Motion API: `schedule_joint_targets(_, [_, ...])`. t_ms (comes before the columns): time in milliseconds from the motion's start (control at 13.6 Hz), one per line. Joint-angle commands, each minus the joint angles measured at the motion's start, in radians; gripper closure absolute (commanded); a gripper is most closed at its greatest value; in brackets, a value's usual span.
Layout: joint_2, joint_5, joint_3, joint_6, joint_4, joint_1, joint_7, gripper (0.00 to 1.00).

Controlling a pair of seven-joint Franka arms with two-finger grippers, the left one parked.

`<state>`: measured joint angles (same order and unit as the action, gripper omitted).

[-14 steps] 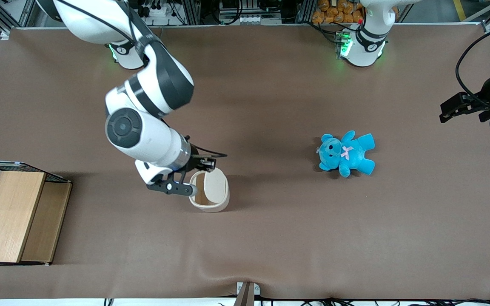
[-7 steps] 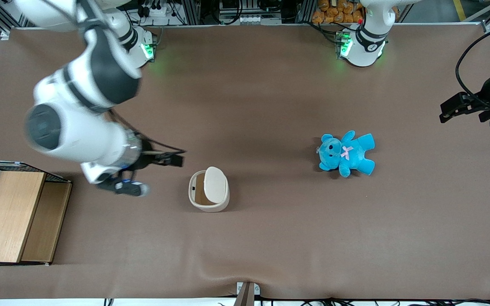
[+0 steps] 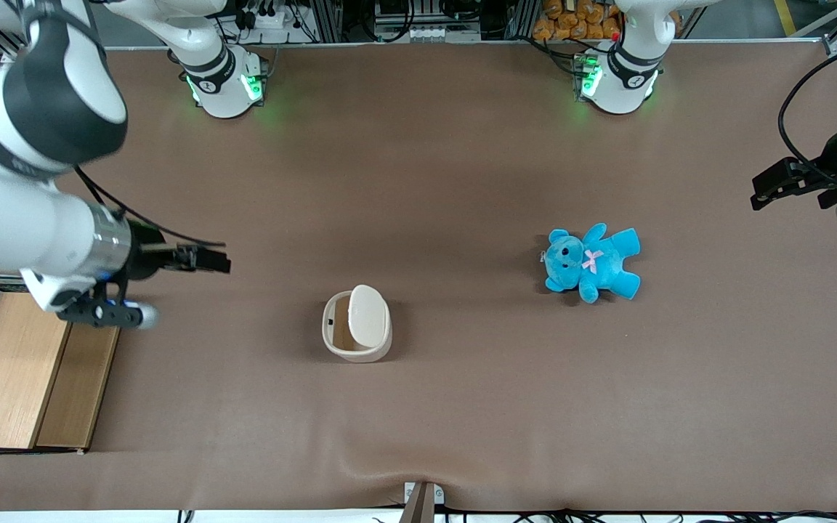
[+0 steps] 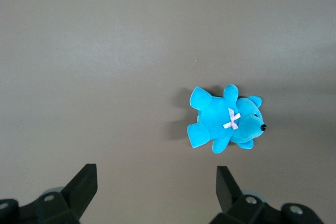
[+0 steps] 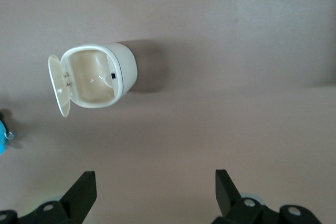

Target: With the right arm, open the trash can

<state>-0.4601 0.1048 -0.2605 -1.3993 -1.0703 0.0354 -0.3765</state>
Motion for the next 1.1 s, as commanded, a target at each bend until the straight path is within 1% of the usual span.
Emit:
schedule_joint_targets(0, [0.188, -0.008, 0.104, 0.006, -0.156, 0.033, 0.059, 0.00])
schedule_joint_targets(147, [0.286, -0.007, 0.157, 0.006, -0.245, 0.037, 0.149, 0.00])
schedule_joint_targets(220, [0.337, -0.007, 0.187, 0.005, -0.294, 0.037, 0.165, 0.00])
schedule_joint_targets(440, [0.472, -0.008, 0.210, -0.020, -0.442, 0.027, 0.169, 0.00])
schedule_joint_targets(513, [0.497, -0.008, 0.219, -0.026, -0.466, 0.027, 0.172, 0.00])
schedule_joint_targets(733, [0.495, -0.027, 0.222, -0.033, -0.455, 0.023, 0.174, 0.00])
schedule_joint_targets(880, [0.495, -0.068, 0.221, -0.040, -0.445, 0.014, 0.229, 0.00])
schedule_joint_targets(1027, [0.494, -0.077, 0.219, -0.038, -0.445, 0.014, 0.232, 0.00])
